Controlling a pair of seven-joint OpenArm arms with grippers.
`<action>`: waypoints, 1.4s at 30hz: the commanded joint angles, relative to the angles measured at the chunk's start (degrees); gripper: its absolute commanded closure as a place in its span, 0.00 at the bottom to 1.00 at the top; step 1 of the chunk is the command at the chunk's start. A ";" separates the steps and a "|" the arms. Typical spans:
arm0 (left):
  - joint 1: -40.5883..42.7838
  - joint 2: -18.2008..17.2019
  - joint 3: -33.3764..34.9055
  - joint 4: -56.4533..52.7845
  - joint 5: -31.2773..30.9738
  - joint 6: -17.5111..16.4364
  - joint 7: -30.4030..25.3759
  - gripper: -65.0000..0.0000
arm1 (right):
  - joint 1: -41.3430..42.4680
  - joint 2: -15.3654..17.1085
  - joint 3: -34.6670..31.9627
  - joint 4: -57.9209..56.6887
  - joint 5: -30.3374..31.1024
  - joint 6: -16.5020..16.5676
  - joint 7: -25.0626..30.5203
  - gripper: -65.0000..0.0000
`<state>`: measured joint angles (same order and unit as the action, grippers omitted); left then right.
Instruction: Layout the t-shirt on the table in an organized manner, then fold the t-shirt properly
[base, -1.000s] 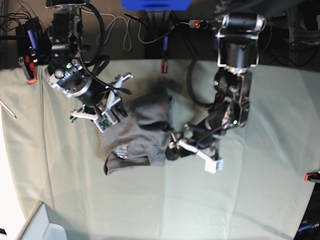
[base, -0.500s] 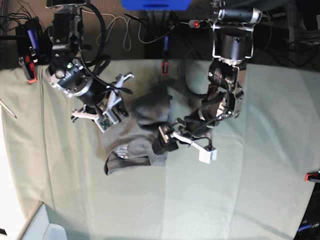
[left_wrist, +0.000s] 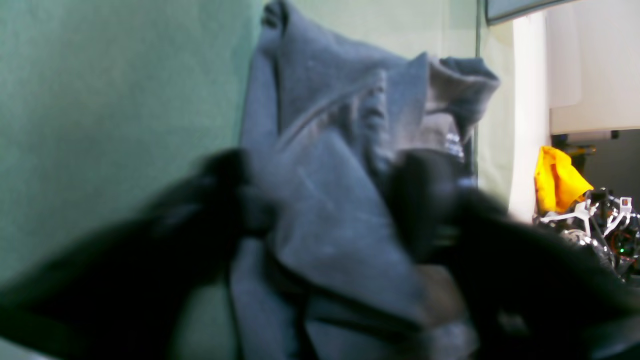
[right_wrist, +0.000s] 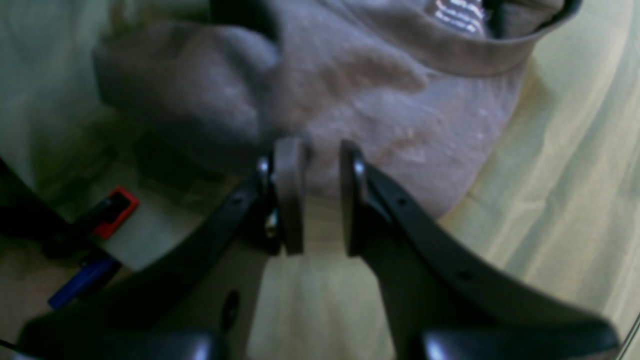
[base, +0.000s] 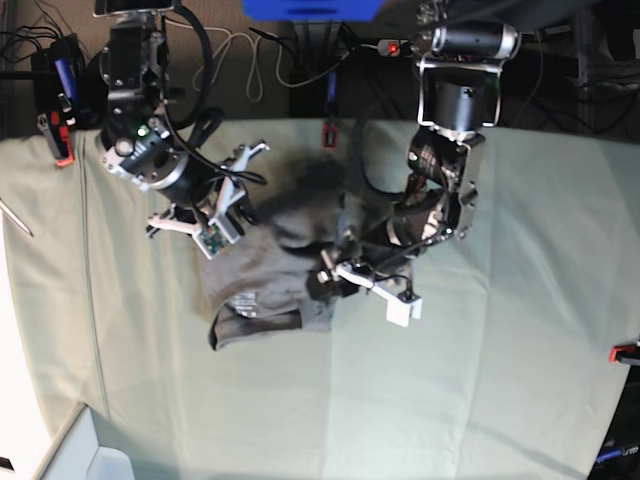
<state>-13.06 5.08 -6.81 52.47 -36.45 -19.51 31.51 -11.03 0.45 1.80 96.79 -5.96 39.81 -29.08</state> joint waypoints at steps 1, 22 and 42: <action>-2.11 0.32 0.00 1.03 -0.96 -1.11 -1.22 0.59 | 0.52 0.04 0.00 1.10 0.81 0.19 1.34 0.80; -7.64 -0.20 3.42 -1.17 -1.31 -0.67 -4.21 0.98 | 0.43 0.12 0.00 1.36 0.81 0.19 1.34 0.80; -2.28 0.41 0.35 -1.87 -1.40 -0.58 -4.39 0.43 | 0.52 0.04 0.00 1.10 0.81 0.19 1.34 0.80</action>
<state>-13.85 5.15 -6.55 49.71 -37.10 -19.27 28.01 -11.05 0.45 1.80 96.99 -5.96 39.81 -29.10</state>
